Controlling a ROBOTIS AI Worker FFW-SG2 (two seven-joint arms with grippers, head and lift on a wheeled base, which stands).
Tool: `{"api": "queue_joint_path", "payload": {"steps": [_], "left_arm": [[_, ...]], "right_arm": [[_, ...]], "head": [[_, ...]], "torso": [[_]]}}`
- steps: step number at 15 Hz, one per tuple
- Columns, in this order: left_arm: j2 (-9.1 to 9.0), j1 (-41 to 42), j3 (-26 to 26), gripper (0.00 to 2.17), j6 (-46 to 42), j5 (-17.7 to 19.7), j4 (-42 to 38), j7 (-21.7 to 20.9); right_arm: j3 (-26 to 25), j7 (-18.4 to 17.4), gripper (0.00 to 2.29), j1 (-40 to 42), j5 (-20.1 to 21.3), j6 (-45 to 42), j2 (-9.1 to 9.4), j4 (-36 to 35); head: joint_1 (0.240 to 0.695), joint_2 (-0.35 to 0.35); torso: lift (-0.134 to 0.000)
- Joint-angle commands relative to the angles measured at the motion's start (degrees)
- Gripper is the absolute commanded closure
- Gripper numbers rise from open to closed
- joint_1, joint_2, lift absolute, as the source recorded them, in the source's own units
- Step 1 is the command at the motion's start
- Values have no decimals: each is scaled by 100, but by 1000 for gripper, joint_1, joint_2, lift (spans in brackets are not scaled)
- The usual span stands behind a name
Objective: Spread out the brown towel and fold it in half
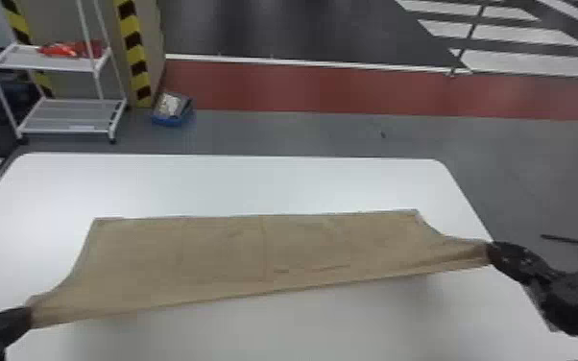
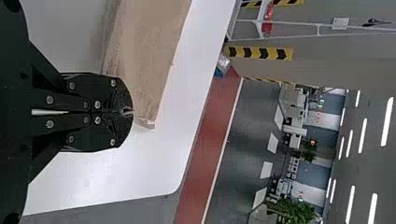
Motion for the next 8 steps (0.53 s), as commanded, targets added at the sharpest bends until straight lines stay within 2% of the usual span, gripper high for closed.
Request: {"api": "queue_joint_path", "payload": {"steps": [1,3,6,8], "left_arm": [[8,-167,-6,1379,-57,-77,20,-3],[0,-518,-138,1379,-145,-147,283,41],[0,-1283,-683,1379,-75,-824,995,349],[8,-1819,-956,1379,-92,-1096,1628,542]], "right_arm": [[21,-2,1315,-186,152,342,-28,17],[408,-28,1318,-511,477,641,-28,290],[645,-248,1318,-1381,925,834,-37,1125],[724,-371,1315,-1935,1163,834,-151,1784]], "head": [[695,-131],[695,-135],[695,-109],[695,-104]], "torso": [[-57],[-57],[-57],[-57]]}}
